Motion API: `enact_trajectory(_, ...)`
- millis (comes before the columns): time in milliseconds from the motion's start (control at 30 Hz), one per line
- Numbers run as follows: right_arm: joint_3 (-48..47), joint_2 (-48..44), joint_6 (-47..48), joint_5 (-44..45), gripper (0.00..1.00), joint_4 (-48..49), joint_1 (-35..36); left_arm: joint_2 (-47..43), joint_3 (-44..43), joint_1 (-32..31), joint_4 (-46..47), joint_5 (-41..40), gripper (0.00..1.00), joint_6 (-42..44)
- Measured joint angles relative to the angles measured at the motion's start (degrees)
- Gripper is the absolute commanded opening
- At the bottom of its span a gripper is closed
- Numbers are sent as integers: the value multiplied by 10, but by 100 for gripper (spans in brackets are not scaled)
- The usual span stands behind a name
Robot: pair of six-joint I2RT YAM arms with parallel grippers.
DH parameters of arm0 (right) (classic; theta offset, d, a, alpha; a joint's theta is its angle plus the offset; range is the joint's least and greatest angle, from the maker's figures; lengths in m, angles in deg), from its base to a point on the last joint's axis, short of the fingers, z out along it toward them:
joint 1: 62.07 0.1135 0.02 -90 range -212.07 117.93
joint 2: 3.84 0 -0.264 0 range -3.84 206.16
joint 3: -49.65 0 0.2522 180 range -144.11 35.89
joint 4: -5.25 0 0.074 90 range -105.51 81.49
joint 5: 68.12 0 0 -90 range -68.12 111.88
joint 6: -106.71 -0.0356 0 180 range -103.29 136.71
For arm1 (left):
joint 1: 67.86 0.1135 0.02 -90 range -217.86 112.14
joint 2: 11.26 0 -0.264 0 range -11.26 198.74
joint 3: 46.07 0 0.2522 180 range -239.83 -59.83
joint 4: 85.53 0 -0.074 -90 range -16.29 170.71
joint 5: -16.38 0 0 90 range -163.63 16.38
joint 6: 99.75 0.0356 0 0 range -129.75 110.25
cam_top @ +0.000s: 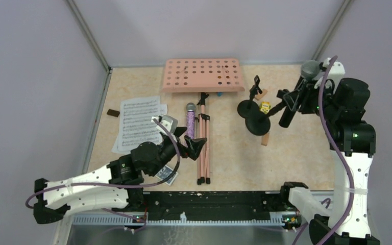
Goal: Pack up the instrument practice props
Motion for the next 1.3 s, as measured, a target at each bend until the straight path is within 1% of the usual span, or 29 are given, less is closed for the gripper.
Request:
enact_trajectory(167, 58, -20, 10, -79, 0, 19, 55, -60, 28, 0, -16, 2, 99, 17)
enact_trajectory(367, 123, -21, 42, -107, 0, 88, 191, -104, 56, 0, -24, 18, 99, 31)
enact_trajectory(533, 196, -22, 106, -108, 0, 187, 306, -115, 62, 0, -25, 50, 99, 50)
enact_trajectory(667, 221, 0, 187, -112, 0, 226, 363, -115, 63, 0, -27, 81, 99, 67)
enact_trajectory(767, 221, 25, 244, -119, 0, 233, 376, -115, 64, 0, -27, 99, 99, 77)
enact_trajectory(967, 239, 47, 349, -156, 0, 246, 376, -121, 74, 0, -31, 132, 99, 98)
enact_trajectory(1167, 273, 56, 383, -207, 0, 274, 376, -122, 86, 0, -31, 164, 99, 116)
enact_trajectory(1200, 276, 60, 384, -216, 3, 279, 376, -122, 88, 0, -31, 167, 99, 118)
enact_trajectory(1300, 279, 75, 383, -234, 26, 288, 376, -122, 93, 0, -31, 180, 99, 124)
